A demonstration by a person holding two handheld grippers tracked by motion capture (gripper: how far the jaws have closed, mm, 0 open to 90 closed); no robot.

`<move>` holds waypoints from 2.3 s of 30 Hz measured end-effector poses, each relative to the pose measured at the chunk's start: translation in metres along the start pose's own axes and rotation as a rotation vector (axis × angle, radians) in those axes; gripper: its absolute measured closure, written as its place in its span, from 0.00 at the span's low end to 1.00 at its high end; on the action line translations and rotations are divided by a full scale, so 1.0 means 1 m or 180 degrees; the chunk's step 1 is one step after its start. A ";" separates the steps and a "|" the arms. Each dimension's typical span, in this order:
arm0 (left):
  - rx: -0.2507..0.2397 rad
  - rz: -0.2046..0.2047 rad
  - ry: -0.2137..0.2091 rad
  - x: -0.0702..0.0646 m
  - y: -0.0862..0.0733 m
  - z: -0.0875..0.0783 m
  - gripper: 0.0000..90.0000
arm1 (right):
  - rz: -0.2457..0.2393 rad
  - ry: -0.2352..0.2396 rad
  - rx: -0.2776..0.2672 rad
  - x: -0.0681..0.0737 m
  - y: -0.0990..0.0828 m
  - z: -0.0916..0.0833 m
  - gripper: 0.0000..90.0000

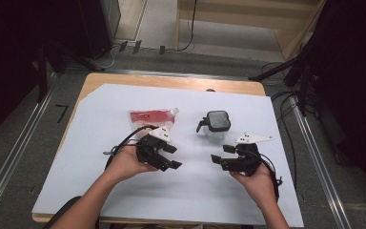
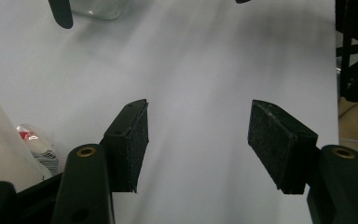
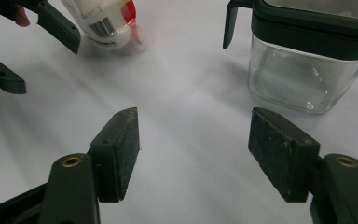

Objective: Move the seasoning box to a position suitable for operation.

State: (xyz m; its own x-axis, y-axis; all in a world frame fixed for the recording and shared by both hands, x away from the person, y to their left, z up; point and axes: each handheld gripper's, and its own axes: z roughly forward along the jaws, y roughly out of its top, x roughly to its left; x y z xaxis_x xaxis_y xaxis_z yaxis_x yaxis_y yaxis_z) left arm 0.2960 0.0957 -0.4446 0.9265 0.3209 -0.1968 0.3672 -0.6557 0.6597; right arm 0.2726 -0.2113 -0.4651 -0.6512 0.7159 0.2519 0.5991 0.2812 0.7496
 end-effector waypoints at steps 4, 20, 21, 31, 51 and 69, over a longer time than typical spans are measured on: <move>-0.0044 -0.0023 -0.0022 0.000 -0.001 -0.002 0.38 | -0.0012 -0.0030 0.0017 0.000 -0.001 0.000 0.38; -0.0008 -0.0047 -0.0092 0.003 -0.006 -0.009 0.47 | 0.0058 -0.0122 -0.0070 -0.004 -0.001 -0.003 0.39; -0.0007 -0.0041 -0.0094 0.003 -0.007 -0.010 0.47 | 0.0064 -0.0138 -0.0091 -0.004 -0.001 -0.003 0.39; -0.0077 -0.0070 -0.0107 0.006 -0.010 -0.017 0.46 | 0.0075 -0.0289 -0.0153 -0.007 -0.002 -0.002 0.34; -0.0148 -0.0101 -0.0062 0.001 -0.021 -0.035 0.44 | 0.0433 -0.0804 -0.0459 -0.025 0.015 0.018 0.12; -0.0184 -0.0090 -0.0122 -0.001 -0.021 -0.036 0.44 | 0.0429 -0.1147 -0.0417 -0.029 0.028 0.055 0.00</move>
State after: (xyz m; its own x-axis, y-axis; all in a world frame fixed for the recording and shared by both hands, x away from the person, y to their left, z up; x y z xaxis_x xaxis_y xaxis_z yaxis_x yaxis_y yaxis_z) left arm 0.2843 0.1338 -0.4325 0.9187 0.3117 -0.2428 0.3890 -0.6059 0.6940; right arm 0.3342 -0.1894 -0.4848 -0.3519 0.9255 0.1399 0.5884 0.1025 0.8021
